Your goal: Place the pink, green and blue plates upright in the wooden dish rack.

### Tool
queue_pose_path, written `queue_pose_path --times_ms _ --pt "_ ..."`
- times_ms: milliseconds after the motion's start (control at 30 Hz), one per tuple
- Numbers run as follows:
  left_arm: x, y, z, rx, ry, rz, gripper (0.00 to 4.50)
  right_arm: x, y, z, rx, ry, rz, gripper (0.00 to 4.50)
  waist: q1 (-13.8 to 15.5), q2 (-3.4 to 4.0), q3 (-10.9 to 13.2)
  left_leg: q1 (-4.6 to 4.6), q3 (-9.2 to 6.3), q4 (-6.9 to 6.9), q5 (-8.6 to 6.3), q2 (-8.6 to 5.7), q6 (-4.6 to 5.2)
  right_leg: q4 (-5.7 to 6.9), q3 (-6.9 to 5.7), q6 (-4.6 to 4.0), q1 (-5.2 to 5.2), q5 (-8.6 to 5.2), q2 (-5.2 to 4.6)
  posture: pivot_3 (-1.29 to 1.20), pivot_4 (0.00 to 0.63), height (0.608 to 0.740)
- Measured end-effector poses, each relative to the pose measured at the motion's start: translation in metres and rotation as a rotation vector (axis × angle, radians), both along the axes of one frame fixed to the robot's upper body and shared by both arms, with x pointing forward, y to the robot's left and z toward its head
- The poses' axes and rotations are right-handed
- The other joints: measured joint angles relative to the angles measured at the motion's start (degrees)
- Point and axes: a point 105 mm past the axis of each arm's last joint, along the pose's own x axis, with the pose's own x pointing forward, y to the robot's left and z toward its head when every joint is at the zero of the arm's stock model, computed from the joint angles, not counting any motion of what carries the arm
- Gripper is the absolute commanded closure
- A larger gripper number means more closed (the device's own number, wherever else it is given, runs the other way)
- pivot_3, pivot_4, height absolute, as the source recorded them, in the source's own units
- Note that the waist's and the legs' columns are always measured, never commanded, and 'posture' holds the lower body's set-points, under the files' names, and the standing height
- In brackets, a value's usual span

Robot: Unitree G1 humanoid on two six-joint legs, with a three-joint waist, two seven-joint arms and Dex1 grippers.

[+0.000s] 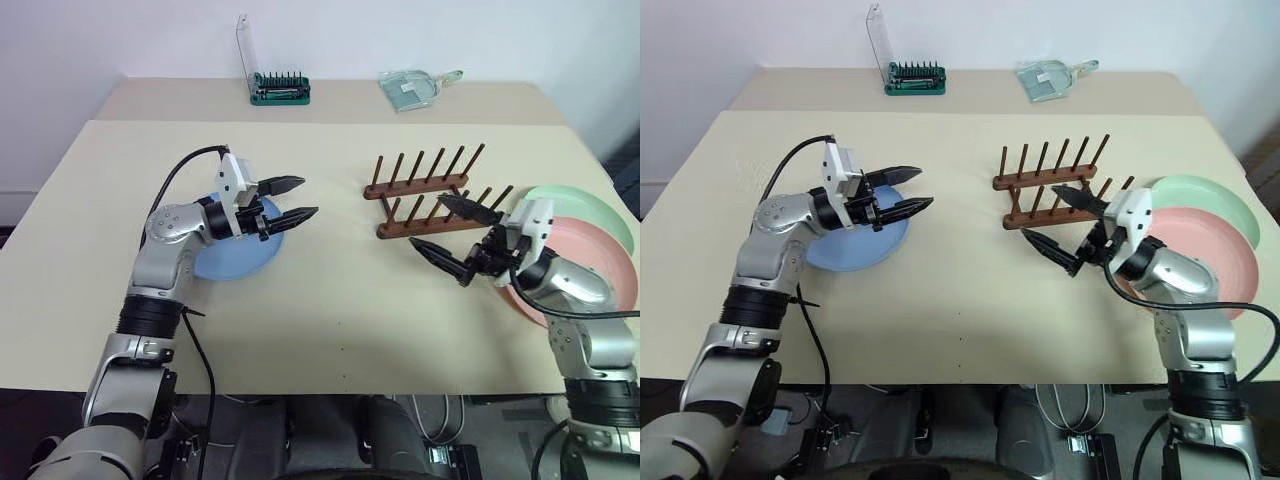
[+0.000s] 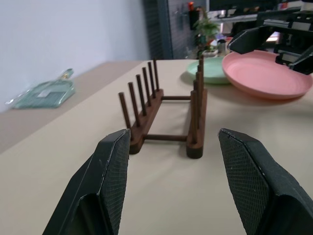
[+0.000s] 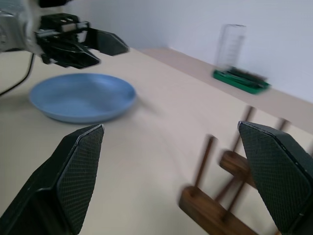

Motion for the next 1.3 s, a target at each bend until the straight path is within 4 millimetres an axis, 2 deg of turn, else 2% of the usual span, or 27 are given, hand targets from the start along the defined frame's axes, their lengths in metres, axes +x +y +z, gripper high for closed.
queue_pose_path --times_ms 267,400,533,700,800,867,1000,1167,1300 --pt "-0.002 -0.002 -0.005 0.025 0.03 -0.005 1.59 0.003 0.009 0.006 0.0 -0.023 0.031 0.0 0.0 -0.02 0.0 -0.01 -0.01 0.01 0.0 -0.01 0.0 0.0 -0.01 0.0 0.02 0.0 -0.01 0.0 0.15 0.724" --pt "0.0 -0.025 -0.012 0.07 0.053 -0.052 1.59 -0.004 0.005 -0.003 -0.018 0.003 0.026 0.0 0.4 -0.04 0.0 -0.05 -0.03 0.04 0.0 -0.03 0.0 -0.04 -0.04 0.01 0.04 0.0 -0.02 0.0 0.15 0.724" --pt "0.01 -0.059 -0.013 0.116 0.028 -0.094 1.59 -0.021 -0.021 -0.021 -0.066 0.061 -0.065 0.0 1.0 -0.03 0.0 -0.05 0.0 0.05 -0.01 -0.07 0.01 -0.09 -0.03 0.01 0.06 0.0 -0.04 0.0 0.15 0.724" --pt "0.018 -0.089 -0.037 0.173 0.103 -0.116 1.59 -0.045 -0.054 -0.021 -0.089 0.083 -0.197 0.0 1.3 -0.04 0.0 -0.04 -0.02 0.01 -0.01 -0.03 0.02 -0.07 -0.04 0.01 0.02 -0.01 0.0 0.0 0.15 0.724" --pt "0.019 -0.106 -0.054 0.214 0.213 -0.135 1.59 -0.059 -0.063 -0.017 -0.077 0.094 -0.24 0.0 1.4 -0.05 0.0 -0.05 -0.04 0.03 -0.01 -0.03 0.03 -0.08 -0.04 0.0 0.02 -0.01 0.0 0.0 0.15 0.724" --pt "0.022 -0.112 -0.06 0.235 0.259 -0.13 1.59 -0.067 -0.065 -0.015 -0.073 0.102 -0.252 0.0 1.5 -0.06 0.0 -0.06 -0.03 0.04 -0.02 -0.03 0.03 -0.1 -0.03 -0.01 0.01 -0.02 0.0 0.0 0.15 0.724" --pt "0.038 -0.12 -0.065 0.293 0.288 -0.057 1.59 -0.082 -0.072 -0.023 -0.073 0.219 -0.294 0.0 1.6 -0.08 0.0 -0.13 -0.05 0.04 -0.03 -0.03 0.06 -0.34 -0.04 -0.14 0.04 -0.08 0.0 0.0 0.15 0.724" --pt "0.037 -0.136 -0.067 0.313 0.259 -0.076 1.59 -0.084 -0.071 -0.028 -0.075 0.322 -0.329 0.0 1.5 -0.07 0.0 -0.23 -0.02 0.04 -0.1 -0.03 0.17 -0.59 -0.03 -0.14 0.03 -0.06 -0.02 0.0 0.15 0.724" --pt "0.036 -0.138 -0.077 0.324 0.267 -0.082 1.59 -0.083 -0.068 -0.027 -0.077 0.338 -0.35 0.0 1.6 -0.07 0.0 -0.29 -0.03 0.03 -0.11 -0.03 0.2 -0.63 -0.07 -0.09 0.0 -0.03 -0.02 0.0 0.15 0.724"
